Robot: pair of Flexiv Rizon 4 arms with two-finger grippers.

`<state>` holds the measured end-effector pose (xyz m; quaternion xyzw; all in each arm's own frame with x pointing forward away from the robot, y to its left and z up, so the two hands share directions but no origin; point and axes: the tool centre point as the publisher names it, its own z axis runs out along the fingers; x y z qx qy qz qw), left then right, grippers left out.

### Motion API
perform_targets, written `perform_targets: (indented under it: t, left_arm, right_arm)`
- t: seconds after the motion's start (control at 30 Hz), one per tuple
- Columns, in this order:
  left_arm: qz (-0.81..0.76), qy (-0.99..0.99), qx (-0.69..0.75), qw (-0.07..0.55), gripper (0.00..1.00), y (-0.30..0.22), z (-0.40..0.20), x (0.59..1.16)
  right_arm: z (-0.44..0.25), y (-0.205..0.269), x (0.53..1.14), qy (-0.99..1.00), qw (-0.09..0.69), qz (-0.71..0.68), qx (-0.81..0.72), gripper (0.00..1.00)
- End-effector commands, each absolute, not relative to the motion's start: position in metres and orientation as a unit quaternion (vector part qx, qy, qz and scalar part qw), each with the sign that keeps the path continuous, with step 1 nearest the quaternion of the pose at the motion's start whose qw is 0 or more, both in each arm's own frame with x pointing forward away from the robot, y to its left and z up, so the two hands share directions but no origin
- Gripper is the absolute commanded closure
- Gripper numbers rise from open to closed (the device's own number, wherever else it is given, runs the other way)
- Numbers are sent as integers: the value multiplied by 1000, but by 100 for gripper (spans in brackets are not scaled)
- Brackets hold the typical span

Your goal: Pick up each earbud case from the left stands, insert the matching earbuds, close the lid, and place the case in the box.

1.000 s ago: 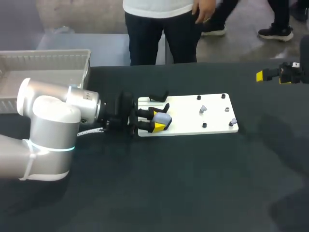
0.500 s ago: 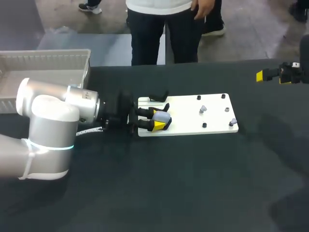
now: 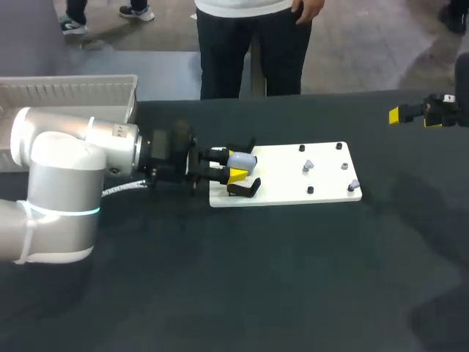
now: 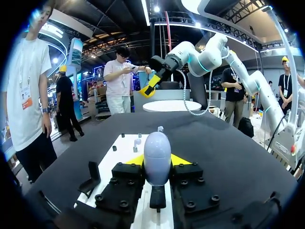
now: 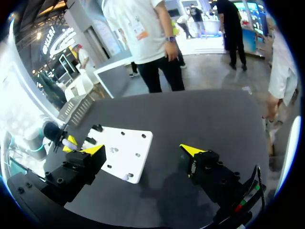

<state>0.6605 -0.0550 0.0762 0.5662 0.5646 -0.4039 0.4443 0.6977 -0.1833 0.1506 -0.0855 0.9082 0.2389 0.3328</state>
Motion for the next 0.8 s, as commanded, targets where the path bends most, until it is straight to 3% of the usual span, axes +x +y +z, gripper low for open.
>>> perform_targets:
  t: [0.03,0.47,0.8]
  left_arm:
    - [-389,574,560,454,100,-59,87,661]
    - [-375,559,577,463,100,-95,110,691]
    - [-383,548,586,458,100,-123,110,705]
  right_arm:
    - [145,-171,698,912,323,232,-103,0]
    - [127,-90,686,898,299,269,-179,0]
    - [130,-54,685,886,290,289,-220,0]
